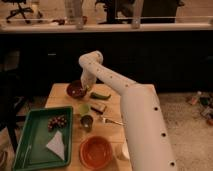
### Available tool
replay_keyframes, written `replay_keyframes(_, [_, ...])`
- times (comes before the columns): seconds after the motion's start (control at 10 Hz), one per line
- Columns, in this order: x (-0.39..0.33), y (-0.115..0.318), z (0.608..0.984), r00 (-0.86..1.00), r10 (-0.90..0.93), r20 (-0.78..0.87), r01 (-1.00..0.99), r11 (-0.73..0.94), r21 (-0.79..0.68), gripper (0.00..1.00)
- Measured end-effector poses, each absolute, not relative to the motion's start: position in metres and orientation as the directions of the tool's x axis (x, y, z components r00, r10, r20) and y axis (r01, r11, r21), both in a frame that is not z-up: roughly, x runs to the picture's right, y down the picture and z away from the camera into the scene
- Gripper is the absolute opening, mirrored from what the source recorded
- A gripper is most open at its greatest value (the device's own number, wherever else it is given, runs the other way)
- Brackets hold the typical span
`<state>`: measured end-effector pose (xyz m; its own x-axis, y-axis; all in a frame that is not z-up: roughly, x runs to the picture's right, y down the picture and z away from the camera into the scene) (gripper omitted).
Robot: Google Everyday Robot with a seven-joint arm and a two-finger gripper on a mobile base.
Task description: Stack bowls on top of each other
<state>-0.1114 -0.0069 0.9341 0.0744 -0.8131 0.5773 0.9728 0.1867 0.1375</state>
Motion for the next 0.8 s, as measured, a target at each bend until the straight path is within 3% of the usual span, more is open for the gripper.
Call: replay_keyframes(0.8, [-0.130,-0.013,0.861,0.000,-0.843,0.539,0.964,0.144,0.225,0.00])
